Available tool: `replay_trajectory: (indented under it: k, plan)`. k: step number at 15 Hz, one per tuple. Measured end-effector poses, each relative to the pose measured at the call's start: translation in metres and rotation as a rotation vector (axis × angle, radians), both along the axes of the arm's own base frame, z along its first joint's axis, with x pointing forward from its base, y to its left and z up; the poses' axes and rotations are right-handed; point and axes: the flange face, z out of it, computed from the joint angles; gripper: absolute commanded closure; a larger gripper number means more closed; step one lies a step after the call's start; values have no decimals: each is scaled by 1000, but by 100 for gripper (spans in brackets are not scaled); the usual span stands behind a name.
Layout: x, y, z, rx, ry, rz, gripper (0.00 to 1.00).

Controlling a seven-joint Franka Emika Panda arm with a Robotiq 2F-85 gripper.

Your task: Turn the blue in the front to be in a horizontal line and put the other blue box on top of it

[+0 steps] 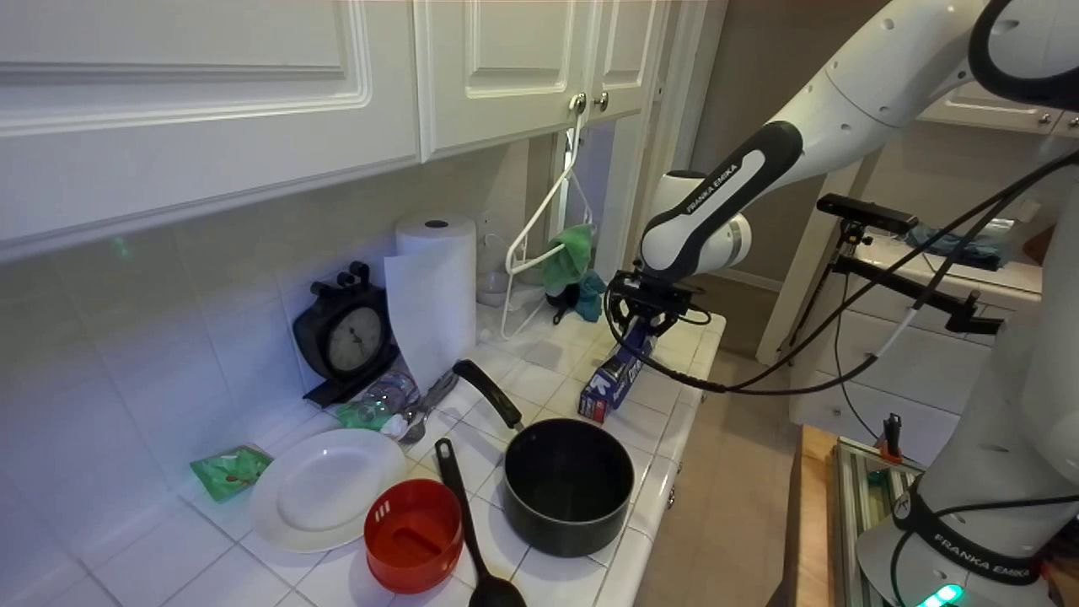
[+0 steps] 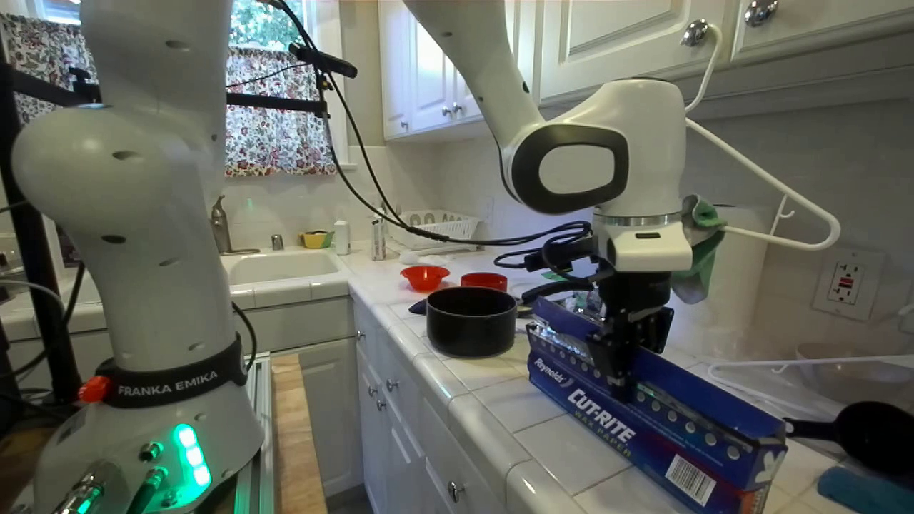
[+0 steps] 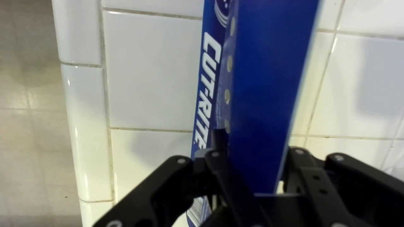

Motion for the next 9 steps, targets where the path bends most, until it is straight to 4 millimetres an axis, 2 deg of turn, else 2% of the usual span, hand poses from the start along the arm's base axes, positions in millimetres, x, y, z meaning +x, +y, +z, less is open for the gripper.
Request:
replay_trajectory:
  k: [9]
  plan:
    - [5,-2,-2,-6,2,-2,73]
